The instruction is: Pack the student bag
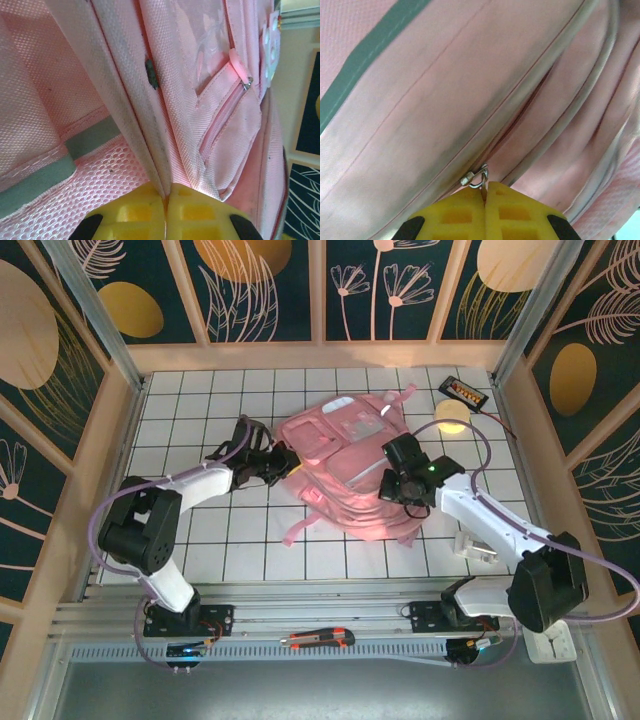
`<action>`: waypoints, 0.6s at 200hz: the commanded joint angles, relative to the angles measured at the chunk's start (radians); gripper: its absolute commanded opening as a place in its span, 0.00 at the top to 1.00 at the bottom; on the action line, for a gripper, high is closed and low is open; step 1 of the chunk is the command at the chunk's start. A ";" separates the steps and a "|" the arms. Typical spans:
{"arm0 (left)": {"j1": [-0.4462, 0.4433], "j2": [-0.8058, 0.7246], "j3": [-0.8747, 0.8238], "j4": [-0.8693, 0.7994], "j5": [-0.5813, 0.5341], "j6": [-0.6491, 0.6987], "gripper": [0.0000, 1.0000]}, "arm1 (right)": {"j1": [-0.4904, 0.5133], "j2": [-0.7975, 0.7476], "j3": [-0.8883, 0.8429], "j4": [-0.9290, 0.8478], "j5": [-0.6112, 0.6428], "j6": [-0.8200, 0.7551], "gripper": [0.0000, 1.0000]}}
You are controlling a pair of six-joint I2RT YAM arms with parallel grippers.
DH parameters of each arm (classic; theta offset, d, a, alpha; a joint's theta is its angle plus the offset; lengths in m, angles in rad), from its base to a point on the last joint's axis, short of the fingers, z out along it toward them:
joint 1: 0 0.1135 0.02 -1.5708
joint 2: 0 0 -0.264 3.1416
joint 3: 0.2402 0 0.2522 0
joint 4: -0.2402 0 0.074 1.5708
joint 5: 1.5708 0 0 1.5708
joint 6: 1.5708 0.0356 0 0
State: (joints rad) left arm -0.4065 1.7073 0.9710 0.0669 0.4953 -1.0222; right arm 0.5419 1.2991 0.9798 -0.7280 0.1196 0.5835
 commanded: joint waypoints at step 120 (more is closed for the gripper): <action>-0.006 -0.404 -0.350 0.066 -0.038 -0.195 0.12 | 0.246 0.036 0.061 0.200 -0.232 0.166 1.00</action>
State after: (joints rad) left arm -0.3336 1.4239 0.7502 0.0391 0.4641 -1.0363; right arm 0.7341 1.3235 0.9943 -0.5793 -0.0387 0.6651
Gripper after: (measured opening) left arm 0.872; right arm 0.048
